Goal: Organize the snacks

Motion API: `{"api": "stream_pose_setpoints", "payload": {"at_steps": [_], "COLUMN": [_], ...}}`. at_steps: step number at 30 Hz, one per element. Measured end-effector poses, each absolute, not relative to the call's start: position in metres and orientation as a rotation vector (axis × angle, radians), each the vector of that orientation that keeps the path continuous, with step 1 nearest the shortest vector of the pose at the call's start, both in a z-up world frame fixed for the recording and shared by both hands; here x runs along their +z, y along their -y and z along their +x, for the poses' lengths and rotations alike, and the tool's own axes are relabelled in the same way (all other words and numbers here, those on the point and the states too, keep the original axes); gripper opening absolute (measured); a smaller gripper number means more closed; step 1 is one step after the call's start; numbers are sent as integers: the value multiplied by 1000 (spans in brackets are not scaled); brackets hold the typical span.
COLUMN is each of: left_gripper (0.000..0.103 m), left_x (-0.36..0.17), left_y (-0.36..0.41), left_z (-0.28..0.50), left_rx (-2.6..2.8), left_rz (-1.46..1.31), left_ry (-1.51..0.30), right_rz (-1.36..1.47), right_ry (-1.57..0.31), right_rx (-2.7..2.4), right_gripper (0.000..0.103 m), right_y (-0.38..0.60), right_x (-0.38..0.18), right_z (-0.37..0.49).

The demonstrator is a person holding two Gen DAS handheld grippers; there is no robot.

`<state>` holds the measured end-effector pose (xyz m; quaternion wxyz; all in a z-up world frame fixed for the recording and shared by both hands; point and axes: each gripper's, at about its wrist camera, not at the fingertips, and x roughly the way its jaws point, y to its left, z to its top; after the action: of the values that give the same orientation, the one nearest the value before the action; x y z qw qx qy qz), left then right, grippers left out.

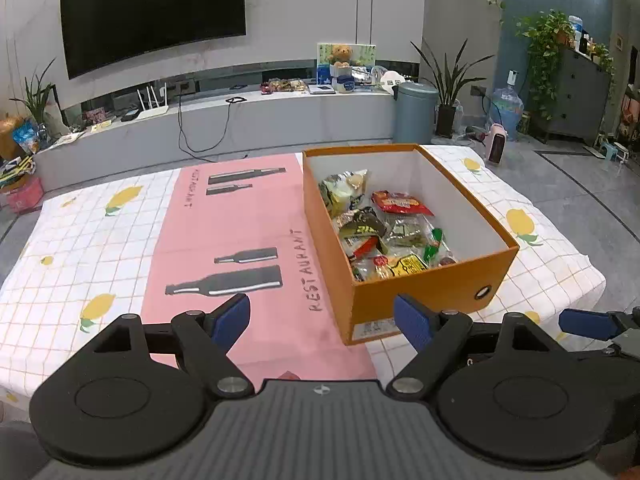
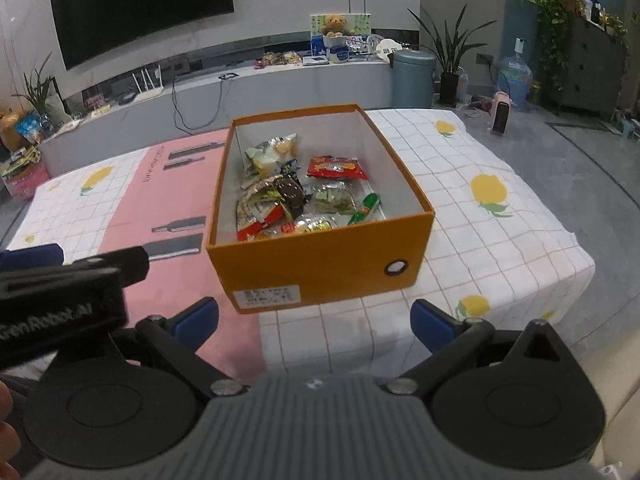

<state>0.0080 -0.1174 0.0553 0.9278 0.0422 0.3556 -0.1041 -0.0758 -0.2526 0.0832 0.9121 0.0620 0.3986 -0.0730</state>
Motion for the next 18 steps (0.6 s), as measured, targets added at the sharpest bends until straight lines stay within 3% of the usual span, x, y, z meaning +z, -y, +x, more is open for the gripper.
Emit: {"api": "stream_pose_setpoints", "payload": {"at_steps": [18], "left_gripper": [95], "left_x": [49], "left_y": [122], "left_z": [3], "left_rx": [-197], "left_rz": [59], "left_ry": [-764], "right_rz": [130], "right_ry": [-829], "right_rx": [-165], "right_gripper": [99], "right_y": [258], "right_x": [78], "right_z": [-77]}}
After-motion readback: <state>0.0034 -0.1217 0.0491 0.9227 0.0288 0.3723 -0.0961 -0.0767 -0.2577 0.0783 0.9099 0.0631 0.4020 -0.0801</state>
